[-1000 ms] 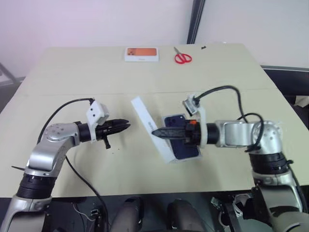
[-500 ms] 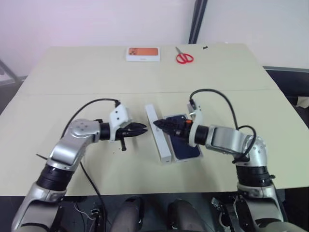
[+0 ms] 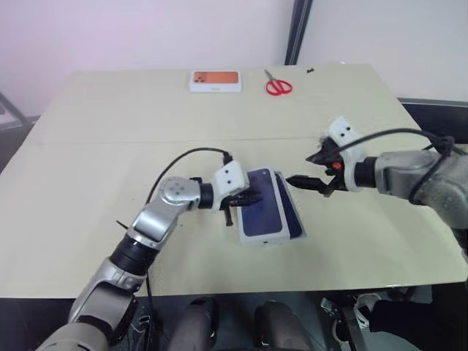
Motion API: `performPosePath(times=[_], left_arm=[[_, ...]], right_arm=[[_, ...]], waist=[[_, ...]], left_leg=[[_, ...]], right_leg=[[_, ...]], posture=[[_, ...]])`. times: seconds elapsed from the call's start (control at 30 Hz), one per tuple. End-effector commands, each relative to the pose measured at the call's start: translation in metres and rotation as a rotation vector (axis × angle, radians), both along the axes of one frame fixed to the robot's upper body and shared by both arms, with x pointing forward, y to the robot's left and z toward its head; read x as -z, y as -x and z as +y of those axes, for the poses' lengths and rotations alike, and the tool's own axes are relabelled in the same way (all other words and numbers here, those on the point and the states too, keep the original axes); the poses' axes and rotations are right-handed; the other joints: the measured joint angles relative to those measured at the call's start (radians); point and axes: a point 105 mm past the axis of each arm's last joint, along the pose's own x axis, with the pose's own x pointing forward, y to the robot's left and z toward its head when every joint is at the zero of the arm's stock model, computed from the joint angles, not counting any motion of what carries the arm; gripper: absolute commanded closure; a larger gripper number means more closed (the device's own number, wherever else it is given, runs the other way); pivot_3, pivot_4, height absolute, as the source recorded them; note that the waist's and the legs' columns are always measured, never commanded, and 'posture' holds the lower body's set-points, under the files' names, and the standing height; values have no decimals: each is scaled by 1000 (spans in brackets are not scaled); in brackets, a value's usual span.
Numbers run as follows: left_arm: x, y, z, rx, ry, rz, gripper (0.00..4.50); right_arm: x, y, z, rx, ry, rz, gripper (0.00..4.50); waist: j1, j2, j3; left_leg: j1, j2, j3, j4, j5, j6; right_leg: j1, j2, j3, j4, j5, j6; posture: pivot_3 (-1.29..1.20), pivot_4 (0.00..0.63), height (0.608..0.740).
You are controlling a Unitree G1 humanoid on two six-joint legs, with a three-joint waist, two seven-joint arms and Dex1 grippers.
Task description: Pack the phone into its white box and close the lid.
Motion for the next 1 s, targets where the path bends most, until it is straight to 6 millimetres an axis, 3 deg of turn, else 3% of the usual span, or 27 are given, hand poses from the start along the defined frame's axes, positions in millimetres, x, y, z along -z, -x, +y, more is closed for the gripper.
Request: performPosePath(times=[0.03,0.1,0.13,0.23,0.27,0.4,0.53,0.7,1.0], left_arm=[[-16,-7,15,-57,21,-47,3838],[-19,-10,28,-97,16,-53,3838],[-20,-10,36,-119,11,-53,3838],[-19,-8,57,-155,-23,-27,3838],[-15,-4,64,-146,-53,-16,3838],[-4,7,74,-109,-136,31,3838],[7,11,72,-77,-201,89,3838],[24,10,58,-32,-288,70,3838],[19,4,22,18,-213,39,3838]], right_arm=[[-4,0,3,-77,97,-107,1330],[1,1,4,-120,152,-136,2496],[2,2,6,-135,158,-142,2802],[2,2,7,-159,181,-165,4271],[3,2,7,-169,199,-177,4397],[9,7,10,-231,247,-181,4397],[13,13,14,-286,275,-186,4397],[20,16,18,-309,292,-179,4397],[27,18,15,-315,307,-158,4397]], waist=[[1,0,0],[2,0,0],[2,0,0],[2,0,0],[2,0,0],[8,0,0],[17,0,0],[21,0,0],[23,0,0]], left_leg=[[0,0,0,0,0,0],[0,0,0,0,0,0],[0,0,-1,0,0,-1],[0,0,-1,0,1,-2],[0,0,-1,0,2,-3],[0,0,-1,0,3,-5],[0,0,-1,1,2,-4],[0,0,-1,1,3,-5],[0,0,-1,1,3,-5]], right_leg=[[0,0,0,0,0,0],[0,0,0,0,0,0],[0,0,0,0,0,0],[0,0,0,0,0,0],[0,0,0,0,0,0],[0,-1,0,0,0,0],[1,-1,0,-1,0,0],[1,-1,0,-1,0,0],[0,-1,0,0,0,0]], posture=[[0,150,740],[0,150,740],[0,150,740],[0,150,740],[0,150,740],[0,150,740],[0,150,740],[0,150,740],[0,150,740]])
